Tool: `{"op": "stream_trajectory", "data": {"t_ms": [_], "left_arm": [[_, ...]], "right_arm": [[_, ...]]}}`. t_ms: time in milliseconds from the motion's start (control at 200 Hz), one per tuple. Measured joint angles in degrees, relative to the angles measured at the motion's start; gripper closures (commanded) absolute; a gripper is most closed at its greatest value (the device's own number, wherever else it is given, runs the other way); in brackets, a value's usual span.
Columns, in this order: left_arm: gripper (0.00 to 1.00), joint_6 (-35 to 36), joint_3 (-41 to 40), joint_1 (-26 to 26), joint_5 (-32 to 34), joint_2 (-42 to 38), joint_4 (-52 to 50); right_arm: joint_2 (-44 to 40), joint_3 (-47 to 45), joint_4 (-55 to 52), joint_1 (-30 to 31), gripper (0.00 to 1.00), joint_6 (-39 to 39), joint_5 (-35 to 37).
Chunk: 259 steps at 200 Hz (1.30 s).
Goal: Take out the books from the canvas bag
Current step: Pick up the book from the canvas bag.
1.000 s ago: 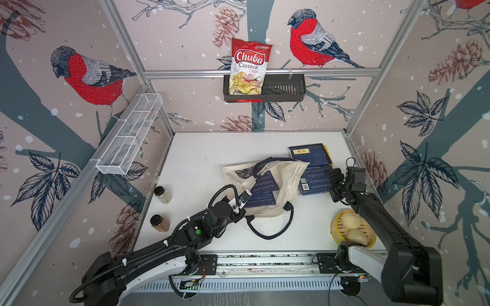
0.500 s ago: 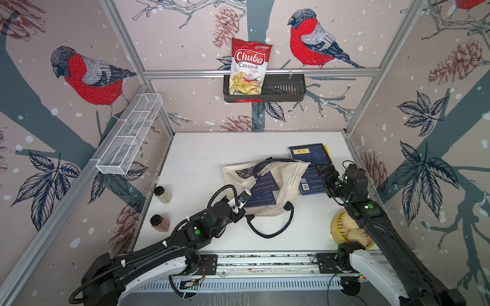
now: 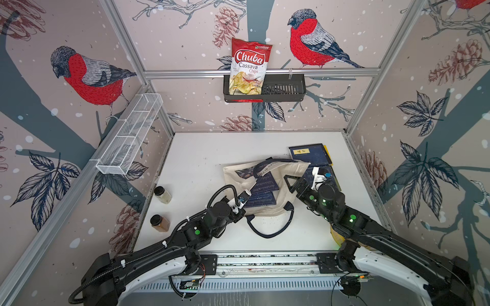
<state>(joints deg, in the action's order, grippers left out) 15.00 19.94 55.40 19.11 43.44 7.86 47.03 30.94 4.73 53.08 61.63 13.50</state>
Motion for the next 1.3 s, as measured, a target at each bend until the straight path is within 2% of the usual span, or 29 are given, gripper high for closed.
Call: {"op": "stream_trajectory", "data": {"t_ms": [175,380,1041,1296], "left_arm": [[1.00,0.00,-0.07,0.00,0.02,-0.42,0.02],[1.00,0.00,-0.09,0.00,0.00,-0.46,0.02],[1.00,0.02,-0.11,0.00,0.04,-0.83,0.04],[1.00,0.04,-0.13,0.00,0.00,-0.76,0.04]], "right_arm": [[4.55,0.39,4.35,7.19,0.00,-0.02,4.55],[9.99,1.68,6.80,10.32,0.00,0.00,7.08],[20.41,1.36,12.79,10.91,0.03,1.75,5.92],[26.25,2.75,12.35,10.25,0.05,6.29,5.70]]}}
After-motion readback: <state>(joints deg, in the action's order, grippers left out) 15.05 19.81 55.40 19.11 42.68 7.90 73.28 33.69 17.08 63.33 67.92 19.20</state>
